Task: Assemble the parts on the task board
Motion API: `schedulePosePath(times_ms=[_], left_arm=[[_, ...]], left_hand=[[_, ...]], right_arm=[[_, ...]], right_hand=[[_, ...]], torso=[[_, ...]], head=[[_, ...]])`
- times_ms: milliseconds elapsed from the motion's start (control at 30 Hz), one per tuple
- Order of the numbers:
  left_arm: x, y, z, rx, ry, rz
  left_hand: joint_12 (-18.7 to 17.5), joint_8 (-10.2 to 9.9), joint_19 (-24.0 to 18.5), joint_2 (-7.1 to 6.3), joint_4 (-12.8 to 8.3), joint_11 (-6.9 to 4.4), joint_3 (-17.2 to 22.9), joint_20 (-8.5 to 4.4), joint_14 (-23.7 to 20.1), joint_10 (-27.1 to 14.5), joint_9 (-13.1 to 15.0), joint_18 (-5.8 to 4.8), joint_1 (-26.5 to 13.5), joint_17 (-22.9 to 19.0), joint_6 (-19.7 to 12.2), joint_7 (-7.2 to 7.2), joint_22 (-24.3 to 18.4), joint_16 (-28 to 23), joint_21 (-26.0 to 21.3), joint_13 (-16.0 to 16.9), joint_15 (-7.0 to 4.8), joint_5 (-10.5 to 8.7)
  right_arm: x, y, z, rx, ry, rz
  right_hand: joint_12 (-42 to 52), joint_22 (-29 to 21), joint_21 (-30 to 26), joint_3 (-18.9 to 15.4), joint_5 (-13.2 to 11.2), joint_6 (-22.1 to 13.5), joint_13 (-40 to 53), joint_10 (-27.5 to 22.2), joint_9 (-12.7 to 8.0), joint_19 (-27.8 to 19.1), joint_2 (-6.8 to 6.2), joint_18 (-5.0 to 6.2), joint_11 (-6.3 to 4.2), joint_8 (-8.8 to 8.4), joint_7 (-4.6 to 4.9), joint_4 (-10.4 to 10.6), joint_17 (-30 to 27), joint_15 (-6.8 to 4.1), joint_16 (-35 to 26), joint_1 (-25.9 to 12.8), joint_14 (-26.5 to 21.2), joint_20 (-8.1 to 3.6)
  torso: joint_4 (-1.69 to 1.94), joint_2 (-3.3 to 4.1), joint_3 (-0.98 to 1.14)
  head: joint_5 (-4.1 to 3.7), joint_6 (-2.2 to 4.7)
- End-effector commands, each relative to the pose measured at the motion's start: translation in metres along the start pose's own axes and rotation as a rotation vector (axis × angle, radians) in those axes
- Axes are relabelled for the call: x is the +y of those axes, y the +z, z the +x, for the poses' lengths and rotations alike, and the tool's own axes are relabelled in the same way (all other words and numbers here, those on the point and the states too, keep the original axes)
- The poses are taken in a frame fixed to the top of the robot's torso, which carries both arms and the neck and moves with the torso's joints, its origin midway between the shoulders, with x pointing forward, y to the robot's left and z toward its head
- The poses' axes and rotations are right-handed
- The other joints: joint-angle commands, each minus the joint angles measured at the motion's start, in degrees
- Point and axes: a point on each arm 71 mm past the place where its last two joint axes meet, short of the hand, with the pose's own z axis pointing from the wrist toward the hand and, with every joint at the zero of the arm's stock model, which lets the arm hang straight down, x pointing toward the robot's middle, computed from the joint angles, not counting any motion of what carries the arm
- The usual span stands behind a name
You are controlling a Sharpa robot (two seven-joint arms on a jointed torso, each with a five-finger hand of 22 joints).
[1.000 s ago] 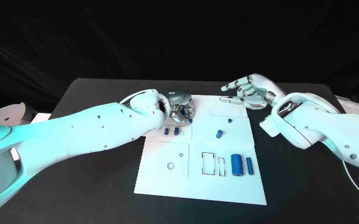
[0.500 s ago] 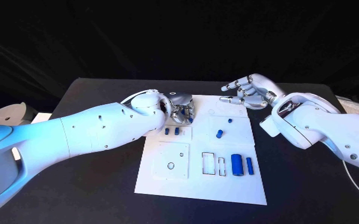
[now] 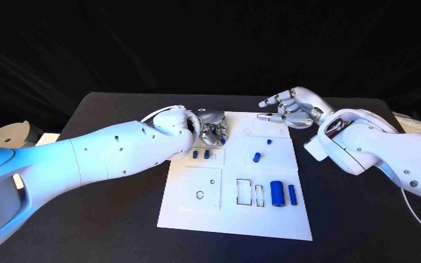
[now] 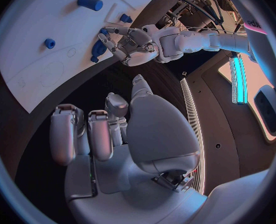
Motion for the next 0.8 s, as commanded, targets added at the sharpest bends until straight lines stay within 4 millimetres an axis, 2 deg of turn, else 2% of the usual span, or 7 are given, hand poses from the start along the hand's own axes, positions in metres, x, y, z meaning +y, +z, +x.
schedulePosePath(times_ms=[33,500,633,800], left_arm=[[0.003,-0.003,0.006,0.008,-0.04,-0.005],[0.014,-0.025,-0.013,-0.073,-0.229,-0.02],[0.022,-0.035,-0.019,-0.083,-0.252,-0.041],[0.034,-0.044,-0.021,-0.083,-0.259,-0.071]], left_hand=[[-0.49,-0.47,1.14,-0.2,-0.03,0.1,0.55,-0.44,2.98,0.43,-0.12,-0.43,-0.91,-0.12,0.54,0.0,0.15,0.23,0.14,-0.13,-0.15,-0.37],[-1.43,-0.95,1.03,-0.7,-0.13,0.26,0.84,-0.31,2.92,0.76,-0.3,-0.39,-2.56,-0.49,0.75,0.13,0.15,0.16,0.03,-0.12,-0.04,-0.44],[-1.51,-0.99,1.04,-0.77,-0.15,0.24,0.84,-0.3,2.92,0.87,-0.31,-0.39,-2.74,-0.49,0.83,0.11,0.21,0.19,0.08,-0.1,-0.04,-0.45],[-1.57,-0.99,1.05,-0.79,-0.19,0.2,0.88,-0.29,2.92,1.03,-0.31,-0.4,-2.88,-0.5,0.95,0.06,0.31,0.2,0.17,-0.07,-0.06,-0.44]], right_arm=[[0.001,0.0,0.002,0.014,-0.003,-0.01],[-0.001,0.001,0.001,0.014,-0.004,-0.004],[-0.002,0.001,0.001,0.014,-0.004,-0.002],[-0.002,0.001,0.001,0.014,-0.004,-0.002]], right_hand=[[-0.36,-0.07,-0.25,-0.38,0.32,0.41,-0.05,-0.5,-0.05,-0.34,0.66,0.74,0.06,-0.16,0.16,-0.05,7.64,-0.5,-0.33,-0.01,4.24,0.11],[-0.36,-0.07,-0.25,-0.38,0.32,0.41,-0.05,-0.5,-0.05,-0.34,0.66,0.74,0.06,-0.16,0.16,-0.05,7.64,-0.5,-0.33,-0.01,4.24,0.11],[-0.36,-0.07,-0.25,-0.38,0.32,0.41,-0.05,-0.5,-0.05,-0.34,0.66,0.74,0.06,-0.16,0.16,-0.05,7.64,-0.5,-0.33,-0.01,4.24,0.11],[-0.31,-0.08,-0.26,-0.45,0.33,0.45,-0.05,-0.49,-0.05,-0.33,0.74,0.74,0.05,-0.15,0.16,-0.07,7.63,-0.51,-0.34,0.0,4.24,0.11]], torso=[[0.04,-0.02,-0.04],[0.17,-0.09,0.03],[0.22,-0.09,0.02],[0.13,0.0,0.01]], head=[[-0.01,0.03],[0.07,0.62],[0.17,0.64],[0.34,0.68]])
